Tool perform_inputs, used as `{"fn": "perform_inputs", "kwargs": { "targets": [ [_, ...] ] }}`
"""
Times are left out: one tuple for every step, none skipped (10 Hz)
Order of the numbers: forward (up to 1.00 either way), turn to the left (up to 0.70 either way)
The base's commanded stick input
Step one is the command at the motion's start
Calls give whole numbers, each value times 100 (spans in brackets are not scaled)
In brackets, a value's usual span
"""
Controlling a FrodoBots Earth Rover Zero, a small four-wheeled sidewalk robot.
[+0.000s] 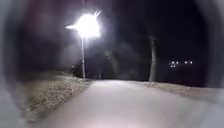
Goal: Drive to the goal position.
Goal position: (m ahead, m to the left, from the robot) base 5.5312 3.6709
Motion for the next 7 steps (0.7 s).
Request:
{"fn": "perform_inputs", "kwargs": {
  "targets": [
    [70,0],
    [70,0],
    [70,0],
    [70,0],
    [70,0],
    [70,0],
    [70,0]
  ]
}}
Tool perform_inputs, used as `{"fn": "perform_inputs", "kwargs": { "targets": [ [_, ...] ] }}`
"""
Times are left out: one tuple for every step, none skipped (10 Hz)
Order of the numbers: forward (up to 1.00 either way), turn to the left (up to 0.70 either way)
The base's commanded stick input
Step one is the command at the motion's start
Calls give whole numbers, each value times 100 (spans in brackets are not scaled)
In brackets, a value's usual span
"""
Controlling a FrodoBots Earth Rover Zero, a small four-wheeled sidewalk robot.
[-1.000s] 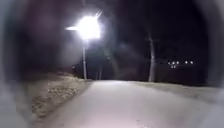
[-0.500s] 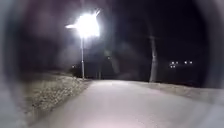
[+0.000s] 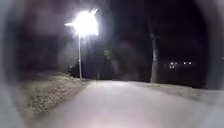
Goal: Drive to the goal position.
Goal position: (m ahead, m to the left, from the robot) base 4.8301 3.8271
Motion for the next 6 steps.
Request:
{"fn": "perform_inputs", "kwargs": {
  "targets": [
    [70,0],
    [70,0],
    [70,0],
    [70,0],
    [70,0],
    [70,0]
  ]
}}
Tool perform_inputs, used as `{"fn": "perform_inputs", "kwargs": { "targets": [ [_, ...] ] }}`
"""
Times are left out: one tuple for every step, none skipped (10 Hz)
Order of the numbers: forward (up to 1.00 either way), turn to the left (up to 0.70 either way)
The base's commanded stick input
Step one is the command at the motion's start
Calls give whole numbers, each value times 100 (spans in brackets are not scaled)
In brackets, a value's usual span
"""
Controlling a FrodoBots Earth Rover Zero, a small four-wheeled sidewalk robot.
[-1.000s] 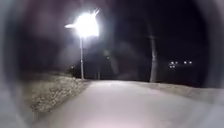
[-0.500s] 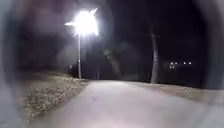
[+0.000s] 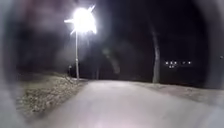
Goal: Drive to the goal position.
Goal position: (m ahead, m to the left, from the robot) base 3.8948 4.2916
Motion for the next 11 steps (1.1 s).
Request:
{"fn": "perform_inputs", "kwargs": {
  "targets": [
    [70,0],
    [70,0],
    [70,0],
    [70,0],
    [70,10],
    [70,13],
    [70,14],
    [70,14],
    [70,14],
    [70,0],
    [70,0]
  ]
}}
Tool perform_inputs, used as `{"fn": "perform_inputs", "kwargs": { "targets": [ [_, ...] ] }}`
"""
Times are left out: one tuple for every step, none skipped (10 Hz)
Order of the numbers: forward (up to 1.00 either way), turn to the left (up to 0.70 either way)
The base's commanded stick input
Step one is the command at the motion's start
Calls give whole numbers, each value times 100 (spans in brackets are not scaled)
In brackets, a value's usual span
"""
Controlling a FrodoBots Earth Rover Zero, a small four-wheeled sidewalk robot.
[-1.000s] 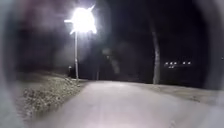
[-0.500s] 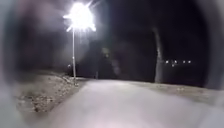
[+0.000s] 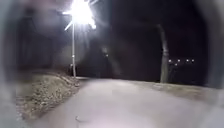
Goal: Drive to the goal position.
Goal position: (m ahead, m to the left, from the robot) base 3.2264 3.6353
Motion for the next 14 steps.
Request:
{"fn": "perform_inputs", "kwargs": {
  "targets": [
    [70,0],
    [70,0],
    [70,0],
    [70,0],
    [70,0],
    [70,0],
    [70,0],
    [70,0],
    [70,0],
    [70,0],
    [70,0],
    [70,0],
    [70,0],
    [70,0]
  ]
}}
